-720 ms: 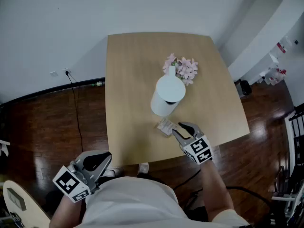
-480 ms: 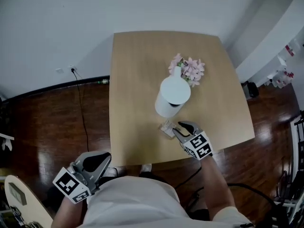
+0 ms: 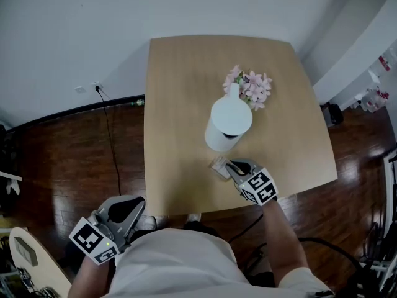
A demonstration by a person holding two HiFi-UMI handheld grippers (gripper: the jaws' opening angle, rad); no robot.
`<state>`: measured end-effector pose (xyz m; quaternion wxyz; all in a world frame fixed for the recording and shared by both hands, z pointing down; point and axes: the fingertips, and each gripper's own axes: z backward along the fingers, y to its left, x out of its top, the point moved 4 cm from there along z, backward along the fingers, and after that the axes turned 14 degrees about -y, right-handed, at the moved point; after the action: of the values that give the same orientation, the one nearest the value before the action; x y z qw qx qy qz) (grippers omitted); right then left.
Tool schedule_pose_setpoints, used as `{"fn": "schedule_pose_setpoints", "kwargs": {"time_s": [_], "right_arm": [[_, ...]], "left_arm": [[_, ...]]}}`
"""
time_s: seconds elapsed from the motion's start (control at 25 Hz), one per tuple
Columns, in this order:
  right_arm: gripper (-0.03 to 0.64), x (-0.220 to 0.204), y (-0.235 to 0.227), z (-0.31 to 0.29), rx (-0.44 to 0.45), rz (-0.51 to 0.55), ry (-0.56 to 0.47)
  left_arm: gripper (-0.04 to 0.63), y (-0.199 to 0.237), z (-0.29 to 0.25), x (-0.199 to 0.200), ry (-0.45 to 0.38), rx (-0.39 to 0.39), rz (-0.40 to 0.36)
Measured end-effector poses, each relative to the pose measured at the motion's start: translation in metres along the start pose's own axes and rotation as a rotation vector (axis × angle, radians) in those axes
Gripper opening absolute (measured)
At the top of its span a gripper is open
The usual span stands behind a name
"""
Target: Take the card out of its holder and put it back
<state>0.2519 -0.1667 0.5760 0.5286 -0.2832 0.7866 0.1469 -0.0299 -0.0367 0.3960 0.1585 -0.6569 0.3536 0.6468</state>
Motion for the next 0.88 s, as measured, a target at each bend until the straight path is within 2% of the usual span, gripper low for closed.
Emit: {"fn": "schedule_pose_setpoints", "kwargs": {"time_s": [0.48,0.88], "right_arm": [[0.021,0.012,0.006,0.003,-0.012,-0.015,-0.016],[0.021,0.058,0.020,0.024,-0.105,0.059,-0.031]], "left_arm": [[0.003,0.010,0.014,0.001,0.011,-0.023,0.000],[0.002,0.021,0.036,0.009,-0.023,-0.082,-0.008]]}}
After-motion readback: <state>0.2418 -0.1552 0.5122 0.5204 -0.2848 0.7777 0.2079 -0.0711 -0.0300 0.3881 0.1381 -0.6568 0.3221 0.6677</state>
